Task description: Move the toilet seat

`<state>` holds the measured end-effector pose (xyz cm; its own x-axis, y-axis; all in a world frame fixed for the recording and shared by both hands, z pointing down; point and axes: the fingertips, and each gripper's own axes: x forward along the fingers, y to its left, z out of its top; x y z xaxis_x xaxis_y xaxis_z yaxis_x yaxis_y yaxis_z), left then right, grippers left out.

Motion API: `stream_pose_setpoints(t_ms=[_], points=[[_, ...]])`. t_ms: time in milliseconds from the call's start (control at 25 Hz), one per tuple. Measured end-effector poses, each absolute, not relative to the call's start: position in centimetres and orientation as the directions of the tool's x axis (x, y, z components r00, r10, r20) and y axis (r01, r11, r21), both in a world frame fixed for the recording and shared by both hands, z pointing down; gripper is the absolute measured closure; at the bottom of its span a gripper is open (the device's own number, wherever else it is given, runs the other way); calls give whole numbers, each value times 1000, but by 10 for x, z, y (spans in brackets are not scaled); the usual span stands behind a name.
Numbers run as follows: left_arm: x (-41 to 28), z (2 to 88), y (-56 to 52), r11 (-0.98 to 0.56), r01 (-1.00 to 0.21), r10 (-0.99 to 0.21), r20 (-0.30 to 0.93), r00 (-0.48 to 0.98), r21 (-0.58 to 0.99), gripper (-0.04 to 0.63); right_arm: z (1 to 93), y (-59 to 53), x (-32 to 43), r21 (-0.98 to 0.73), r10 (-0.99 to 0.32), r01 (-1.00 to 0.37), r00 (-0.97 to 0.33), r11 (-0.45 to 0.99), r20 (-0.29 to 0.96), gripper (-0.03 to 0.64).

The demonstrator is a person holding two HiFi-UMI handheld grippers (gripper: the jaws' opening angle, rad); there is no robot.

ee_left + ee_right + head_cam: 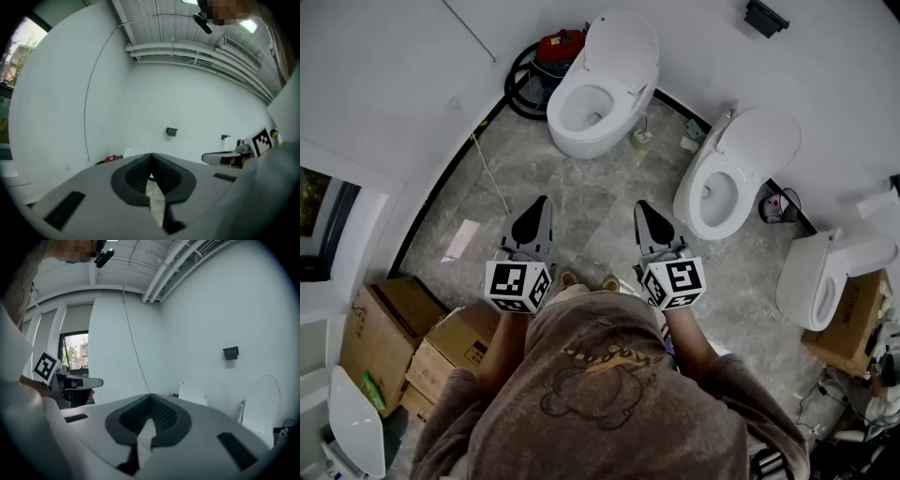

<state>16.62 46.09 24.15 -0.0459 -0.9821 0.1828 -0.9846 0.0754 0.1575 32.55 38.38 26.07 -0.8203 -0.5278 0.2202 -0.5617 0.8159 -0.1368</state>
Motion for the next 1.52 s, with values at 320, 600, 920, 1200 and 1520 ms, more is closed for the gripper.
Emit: stream_pose_setpoints(t_ms=[320, 600, 920, 1200, 1520], points=[[146, 242, 464, 55, -986, -984, 178, -26, 160, 586, 262, 390, 301, -141, -540, -569, -818, 810, 200, 620], [130, 255, 461, 8, -986, -983, 184, 23, 165, 586, 273, 396, 277, -132, -557, -587, -805, 799, 205, 620], [94, 269, 430, 5, -986, -981, 194, 29, 170, 586, 291, 367, 244, -141, -559, -596, -796, 790, 232, 620], [51, 278, 369, -6, -986, -979, 199, 39, 164, 586, 305, 308, 194, -149, -546, -587, -802, 796, 242, 620], [16, 278, 281, -23, -986, -978, 200, 56, 167, 586, 307, 227, 158, -167, -540, -585, -804, 794, 251, 620]])
